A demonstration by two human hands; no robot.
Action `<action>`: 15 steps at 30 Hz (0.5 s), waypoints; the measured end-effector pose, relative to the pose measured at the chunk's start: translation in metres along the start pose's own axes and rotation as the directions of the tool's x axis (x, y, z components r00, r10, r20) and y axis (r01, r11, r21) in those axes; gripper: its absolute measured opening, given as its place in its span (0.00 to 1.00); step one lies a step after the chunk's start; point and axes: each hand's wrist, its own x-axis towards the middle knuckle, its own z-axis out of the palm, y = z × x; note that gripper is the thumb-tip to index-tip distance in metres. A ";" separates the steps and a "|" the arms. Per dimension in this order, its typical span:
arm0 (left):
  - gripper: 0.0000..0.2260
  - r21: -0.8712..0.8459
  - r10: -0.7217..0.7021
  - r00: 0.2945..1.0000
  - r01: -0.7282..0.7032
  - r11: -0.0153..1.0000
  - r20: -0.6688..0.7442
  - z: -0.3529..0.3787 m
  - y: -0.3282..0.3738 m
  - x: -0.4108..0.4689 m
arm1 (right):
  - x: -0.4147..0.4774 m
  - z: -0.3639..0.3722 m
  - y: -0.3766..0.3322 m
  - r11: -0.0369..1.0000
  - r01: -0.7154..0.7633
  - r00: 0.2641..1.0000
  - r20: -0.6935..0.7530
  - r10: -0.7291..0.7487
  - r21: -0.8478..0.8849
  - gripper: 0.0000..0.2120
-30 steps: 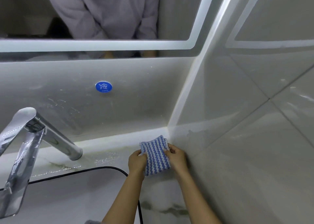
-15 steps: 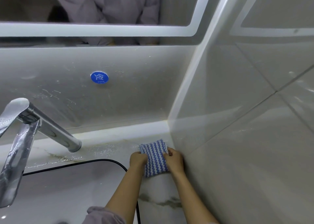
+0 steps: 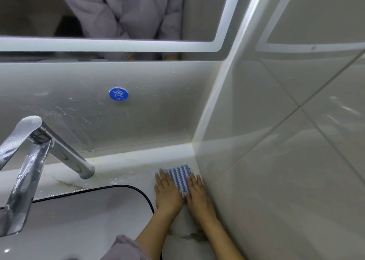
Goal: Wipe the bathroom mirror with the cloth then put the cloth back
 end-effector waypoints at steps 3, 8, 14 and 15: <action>0.35 0.145 0.018 0.991 -0.037 0.989 0.136 0.005 -0.003 -0.002 | -0.003 0.006 0.004 1.000 0.009 0.999 0.038 -0.009 0.002 0.30; 0.33 0.188 0.002 0.967 -0.051 0.981 0.256 0.011 -0.005 0.002 | -0.007 0.009 0.007 1.000 -0.003 0.997 0.083 0.002 0.009 0.27; 0.35 0.127 0.005 0.957 -0.043 0.991 0.290 0.004 -0.007 0.006 | 0.006 -0.002 0.003 0.998 -0.063 0.982 0.181 0.059 0.013 0.25; 0.34 0.108 -0.002 0.957 -0.031 0.994 0.291 -0.001 -0.005 0.005 | 0.008 -0.009 -0.001 0.995 -0.094 0.974 0.209 0.084 0.036 0.24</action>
